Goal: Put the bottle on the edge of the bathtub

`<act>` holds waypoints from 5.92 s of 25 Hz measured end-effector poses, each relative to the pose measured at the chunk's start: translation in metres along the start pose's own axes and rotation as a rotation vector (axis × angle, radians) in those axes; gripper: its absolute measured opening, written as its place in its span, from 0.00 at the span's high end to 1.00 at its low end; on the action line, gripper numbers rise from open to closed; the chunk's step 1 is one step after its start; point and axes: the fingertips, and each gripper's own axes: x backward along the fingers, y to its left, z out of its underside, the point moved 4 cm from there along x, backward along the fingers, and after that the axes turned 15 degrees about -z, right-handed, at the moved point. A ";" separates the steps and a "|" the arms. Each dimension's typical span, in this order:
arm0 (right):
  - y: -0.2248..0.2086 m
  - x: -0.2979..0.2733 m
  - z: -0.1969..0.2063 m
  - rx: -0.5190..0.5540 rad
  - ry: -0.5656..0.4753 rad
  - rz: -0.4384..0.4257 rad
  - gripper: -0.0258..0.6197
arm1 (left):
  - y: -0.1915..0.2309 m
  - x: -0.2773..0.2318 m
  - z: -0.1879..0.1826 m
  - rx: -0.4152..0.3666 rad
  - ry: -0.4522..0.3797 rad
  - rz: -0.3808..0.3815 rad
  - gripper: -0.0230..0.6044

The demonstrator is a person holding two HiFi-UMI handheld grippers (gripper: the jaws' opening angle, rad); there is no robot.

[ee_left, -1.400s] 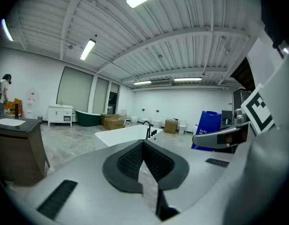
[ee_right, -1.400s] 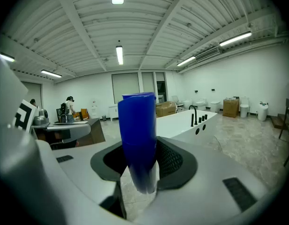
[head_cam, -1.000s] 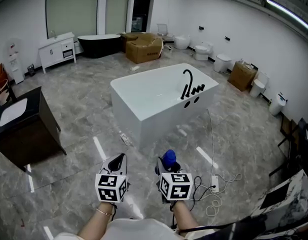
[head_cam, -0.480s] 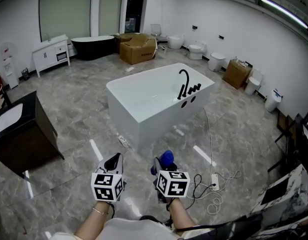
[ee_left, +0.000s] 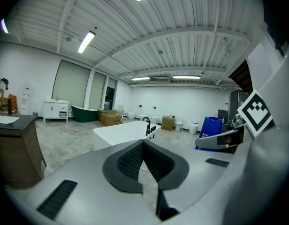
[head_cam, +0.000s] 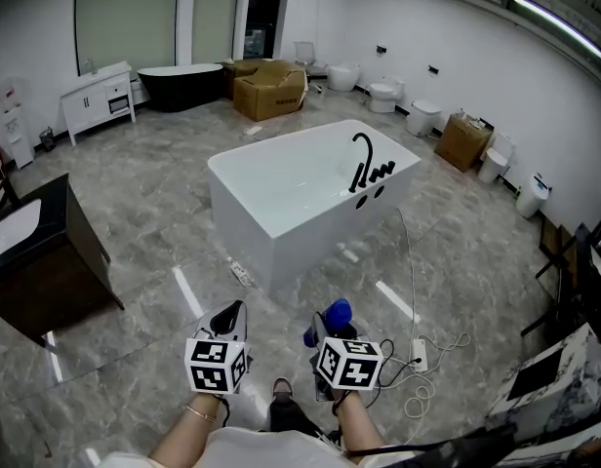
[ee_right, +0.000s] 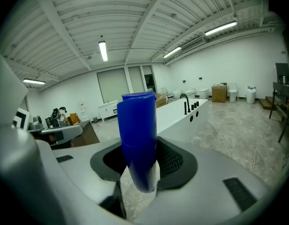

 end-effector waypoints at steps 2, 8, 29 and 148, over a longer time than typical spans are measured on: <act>-0.003 -0.004 -0.004 0.002 0.000 0.003 0.70 | 0.001 -0.006 0.000 0.004 0.004 -0.001 0.95; -0.010 -0.023 -0.015 0.011 0.004 -0.002 0.70 | 0.006 -0.027 -0.002 0.016 0.008 -0.010 0.95; -0.078 -0.112 -0.067 0.005 0.055 -0.011 0.70 | 0.006 -0.143 -0.024 0.021 0.048 -0.046 0.95; -0.284 -0.489 -0.244 -0.068 0.166 0.073 0.70 | 0.068 -0.619 -0.089 0.053 0.246 -0.015 0.95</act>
